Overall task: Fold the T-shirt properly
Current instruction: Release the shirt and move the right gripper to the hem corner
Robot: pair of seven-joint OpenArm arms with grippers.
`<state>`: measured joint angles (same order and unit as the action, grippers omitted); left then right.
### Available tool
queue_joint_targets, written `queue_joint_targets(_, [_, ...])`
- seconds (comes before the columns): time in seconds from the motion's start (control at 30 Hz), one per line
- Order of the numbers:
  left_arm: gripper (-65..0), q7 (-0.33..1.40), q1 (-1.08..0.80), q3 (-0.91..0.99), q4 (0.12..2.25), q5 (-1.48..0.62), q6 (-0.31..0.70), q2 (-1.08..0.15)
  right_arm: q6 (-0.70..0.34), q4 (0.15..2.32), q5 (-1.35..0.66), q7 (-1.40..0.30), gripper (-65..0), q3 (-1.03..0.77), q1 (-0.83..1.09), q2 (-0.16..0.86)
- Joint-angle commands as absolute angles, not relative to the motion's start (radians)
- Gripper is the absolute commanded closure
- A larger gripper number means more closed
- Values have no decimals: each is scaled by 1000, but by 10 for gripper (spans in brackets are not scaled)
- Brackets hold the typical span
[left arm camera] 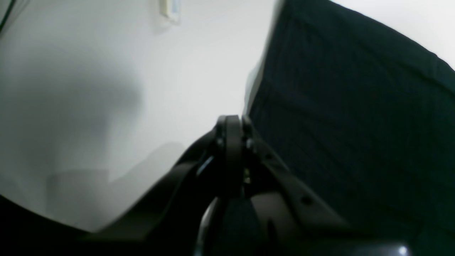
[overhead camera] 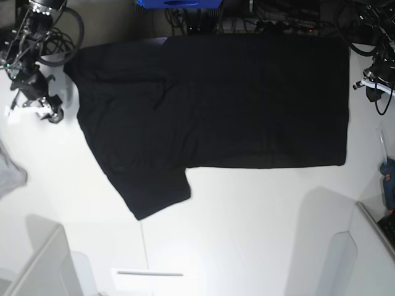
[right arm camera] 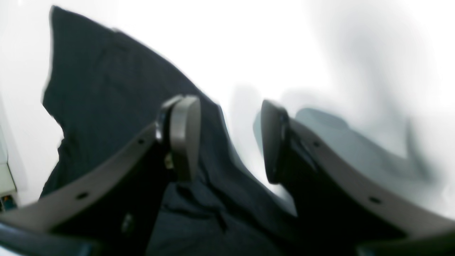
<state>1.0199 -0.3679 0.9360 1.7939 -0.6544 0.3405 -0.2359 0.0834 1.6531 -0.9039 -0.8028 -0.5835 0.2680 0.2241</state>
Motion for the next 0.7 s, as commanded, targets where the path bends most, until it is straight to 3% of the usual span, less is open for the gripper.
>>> queue_joint_targets(0.0, [0,1001,-369,943,1810,-659,341,-254,56,1652,-912,-788,-264,-590,236,243])
queue_joint_targets(0.47, [0,1001,-302,941,1787,-659,343,-274,-269,1348,-619,-796,-282,-446,-120,240])
queue_joint_targets(0.67, [0,1001,-303,941,1770,-657,343,-306,-302,1211,-613,-789,-320,-381,-236,240])
